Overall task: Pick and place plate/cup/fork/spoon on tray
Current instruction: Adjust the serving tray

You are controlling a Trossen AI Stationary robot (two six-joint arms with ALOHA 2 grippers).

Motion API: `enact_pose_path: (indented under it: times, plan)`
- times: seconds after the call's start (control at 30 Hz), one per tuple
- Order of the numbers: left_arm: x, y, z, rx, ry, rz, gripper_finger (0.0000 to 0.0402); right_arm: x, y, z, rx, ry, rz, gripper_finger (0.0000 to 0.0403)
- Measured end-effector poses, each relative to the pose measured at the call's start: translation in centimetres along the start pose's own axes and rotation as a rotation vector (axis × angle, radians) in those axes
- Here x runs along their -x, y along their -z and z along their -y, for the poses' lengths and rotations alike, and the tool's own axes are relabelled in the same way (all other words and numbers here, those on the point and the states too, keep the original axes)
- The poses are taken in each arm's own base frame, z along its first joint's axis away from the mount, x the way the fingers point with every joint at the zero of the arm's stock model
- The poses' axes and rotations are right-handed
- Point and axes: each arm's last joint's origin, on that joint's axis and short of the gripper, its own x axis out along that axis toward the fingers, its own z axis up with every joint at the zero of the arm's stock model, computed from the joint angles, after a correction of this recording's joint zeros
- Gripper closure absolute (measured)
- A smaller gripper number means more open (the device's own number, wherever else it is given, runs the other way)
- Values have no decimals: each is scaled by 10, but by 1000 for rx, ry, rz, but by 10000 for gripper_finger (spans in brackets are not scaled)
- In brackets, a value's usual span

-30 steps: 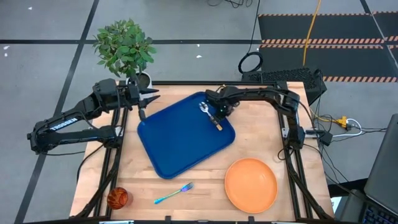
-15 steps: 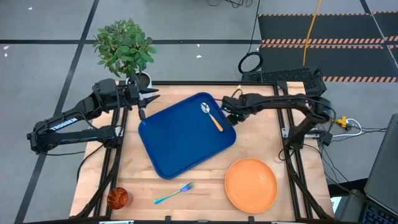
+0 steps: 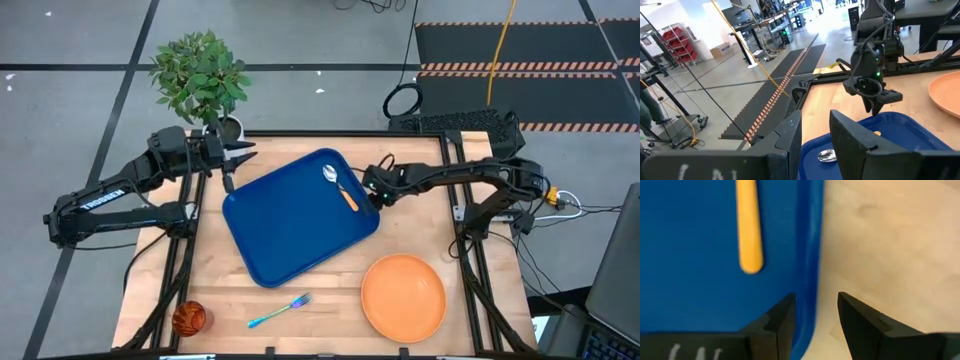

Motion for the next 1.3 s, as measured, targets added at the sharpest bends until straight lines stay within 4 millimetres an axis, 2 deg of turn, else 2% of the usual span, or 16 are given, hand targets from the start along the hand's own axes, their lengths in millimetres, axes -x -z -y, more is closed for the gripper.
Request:
enact_pose_path:
  times: [0.73, 1.13, 1.3]
  plan:
    - [0, 0, 0, 0, -1, -1, 298, 3, 52, -32, 116, 65, -49, 264]
    - [0, 0, 0, 1, 0, -1, 298, 6, 78, -41, 78, 91, -91, 264]
    - [0, 0, 0, 1, 0, -1, 298, 8, 90, -46, 11, 71, -144, 264]
